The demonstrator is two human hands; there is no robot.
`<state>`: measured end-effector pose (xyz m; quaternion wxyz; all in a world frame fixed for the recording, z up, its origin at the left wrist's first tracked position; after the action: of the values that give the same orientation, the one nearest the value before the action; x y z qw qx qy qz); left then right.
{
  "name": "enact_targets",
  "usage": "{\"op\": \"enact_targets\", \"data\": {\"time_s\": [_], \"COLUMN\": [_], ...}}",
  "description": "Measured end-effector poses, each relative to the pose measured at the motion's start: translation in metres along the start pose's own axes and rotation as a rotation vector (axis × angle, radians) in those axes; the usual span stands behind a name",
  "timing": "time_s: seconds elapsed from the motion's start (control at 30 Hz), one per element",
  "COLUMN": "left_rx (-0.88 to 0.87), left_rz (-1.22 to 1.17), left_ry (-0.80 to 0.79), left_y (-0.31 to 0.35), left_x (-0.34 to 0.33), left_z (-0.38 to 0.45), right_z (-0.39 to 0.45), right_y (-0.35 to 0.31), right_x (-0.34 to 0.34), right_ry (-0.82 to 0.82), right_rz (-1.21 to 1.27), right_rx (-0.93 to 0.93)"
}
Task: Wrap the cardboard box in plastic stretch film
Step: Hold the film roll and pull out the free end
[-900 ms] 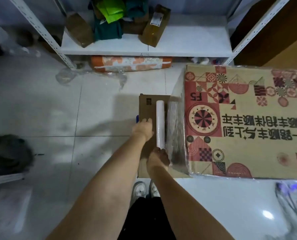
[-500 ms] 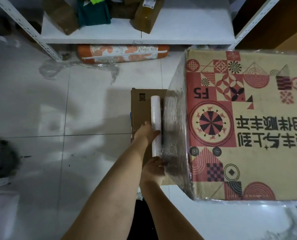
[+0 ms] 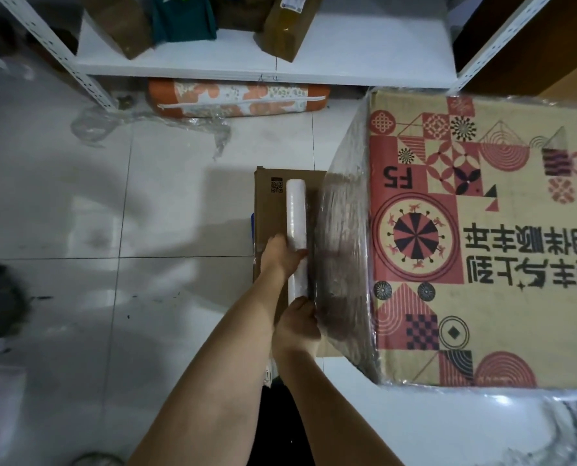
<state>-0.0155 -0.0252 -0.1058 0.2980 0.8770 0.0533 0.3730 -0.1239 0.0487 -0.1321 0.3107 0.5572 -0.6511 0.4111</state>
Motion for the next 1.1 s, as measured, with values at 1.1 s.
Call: {"op": "enact_targets", "data": {"time_s": [1.1], "left_rx": [0.055], "left_rz": [-0.421], "left_ry": [0.02], "left_y": [-0.014], "left_x": [0.14], "left_z": [-0.205], "right_z": [-0.165], "right_y": [0.017], "right_x": [0.172], "right_ry": [-0.147], "right_rz": [0.779], "right_rx": [0.226]}}
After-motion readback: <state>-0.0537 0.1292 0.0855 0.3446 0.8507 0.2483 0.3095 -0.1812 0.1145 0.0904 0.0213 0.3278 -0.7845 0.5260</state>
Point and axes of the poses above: each hand's wrist, its own z-axis towards the middle knuckle, its own x-axis out of the back of the hand, y = z × x, the point moved 1 cm from there along z, towards the middle knuckle, and after that the axes turned 14 degrees about y, right-handed, at the moved point
